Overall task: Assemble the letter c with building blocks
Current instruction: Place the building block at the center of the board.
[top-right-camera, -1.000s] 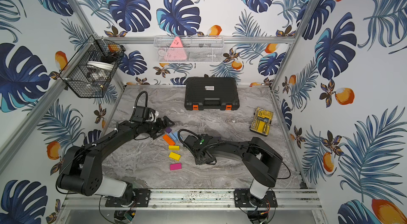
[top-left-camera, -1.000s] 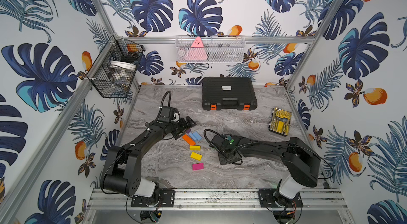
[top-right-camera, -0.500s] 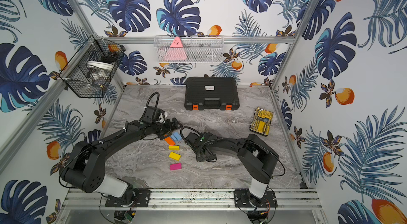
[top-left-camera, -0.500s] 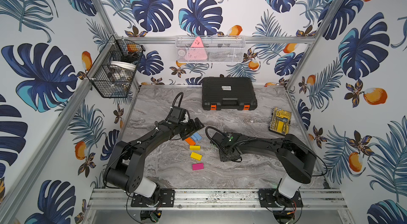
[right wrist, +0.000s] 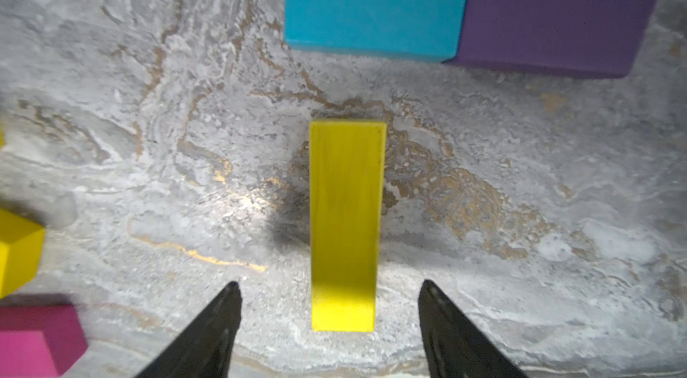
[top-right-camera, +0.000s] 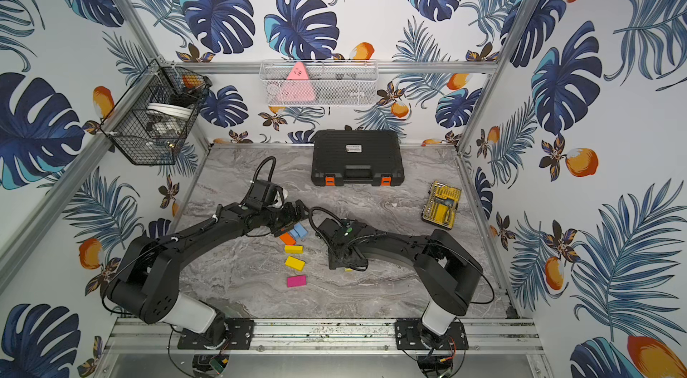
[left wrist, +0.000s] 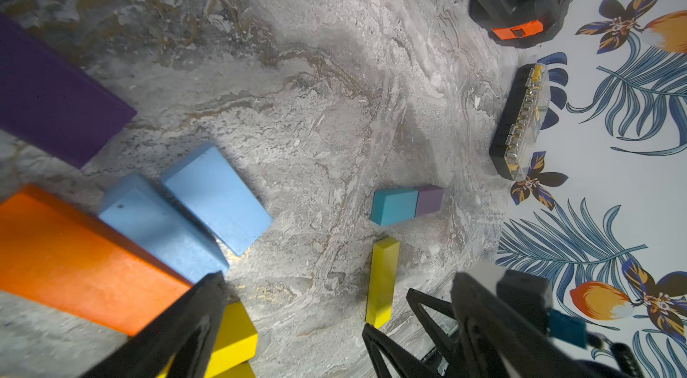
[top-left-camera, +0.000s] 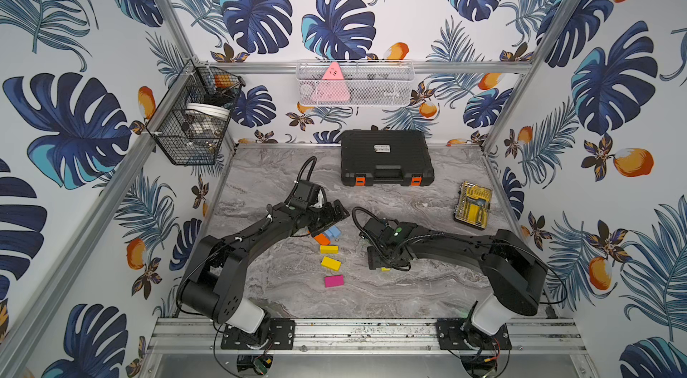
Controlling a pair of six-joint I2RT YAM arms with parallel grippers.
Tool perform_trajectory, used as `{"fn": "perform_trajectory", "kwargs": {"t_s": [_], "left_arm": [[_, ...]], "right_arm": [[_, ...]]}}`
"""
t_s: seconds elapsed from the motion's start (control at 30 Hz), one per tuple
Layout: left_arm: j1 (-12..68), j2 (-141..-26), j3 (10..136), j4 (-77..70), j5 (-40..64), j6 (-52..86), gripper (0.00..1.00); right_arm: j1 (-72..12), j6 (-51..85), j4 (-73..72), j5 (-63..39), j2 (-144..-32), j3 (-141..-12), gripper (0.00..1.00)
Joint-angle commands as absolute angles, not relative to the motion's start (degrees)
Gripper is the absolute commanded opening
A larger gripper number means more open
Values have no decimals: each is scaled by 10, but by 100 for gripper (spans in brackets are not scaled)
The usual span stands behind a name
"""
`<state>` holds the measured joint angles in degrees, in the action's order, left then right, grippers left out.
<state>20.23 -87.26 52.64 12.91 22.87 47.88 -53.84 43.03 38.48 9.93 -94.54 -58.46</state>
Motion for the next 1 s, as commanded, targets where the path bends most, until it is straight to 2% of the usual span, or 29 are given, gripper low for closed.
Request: {"fn": "perform_trajectory", "kwargs": {"t_s": [0.0,0.37,0.77,0.97], "left_arm": [[205,-870,534,131,225,475,99],[211,-860,534,137,230,473,99],[212,-862,553,160,235,456,99],[212,-869,552,147,240,462,99]], "right_arm": [[-536,433,390,90,-923,-582,81],[-533,299,399,41,-857,-536,80],[-533,263,374,14,-916,-530,64],[-533,262,368,16,-932,-527,61]]}}
